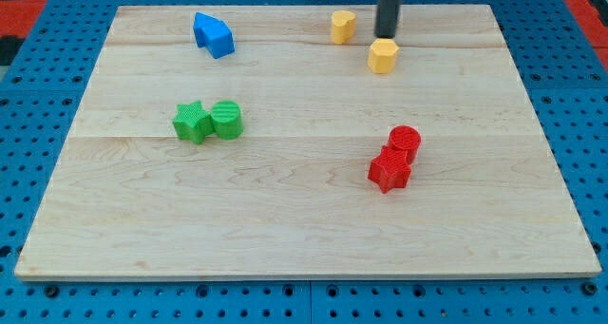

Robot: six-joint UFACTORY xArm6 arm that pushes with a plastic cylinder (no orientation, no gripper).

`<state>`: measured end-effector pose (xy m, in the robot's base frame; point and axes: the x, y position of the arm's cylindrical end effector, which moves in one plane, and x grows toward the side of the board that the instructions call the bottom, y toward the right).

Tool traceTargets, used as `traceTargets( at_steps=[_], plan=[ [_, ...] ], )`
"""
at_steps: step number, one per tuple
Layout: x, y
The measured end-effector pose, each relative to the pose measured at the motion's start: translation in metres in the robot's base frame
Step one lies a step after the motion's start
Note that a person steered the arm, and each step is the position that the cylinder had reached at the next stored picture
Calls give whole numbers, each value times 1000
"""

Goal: Push the yellow heart closer to the blue cube

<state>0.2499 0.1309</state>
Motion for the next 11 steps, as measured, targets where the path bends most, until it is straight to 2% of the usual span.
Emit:
traceTargets(
  at_steps=[2, 3, 4, 5, 6, 9, 10, 11],
  plan=[
    [-8, -67],
    [-8, -52],
    [-8, 0],
    [-26, -8],
    [-32, -43],
    [-25, -69],
    [-25, -113],
    [-25, -129]
  ],
)
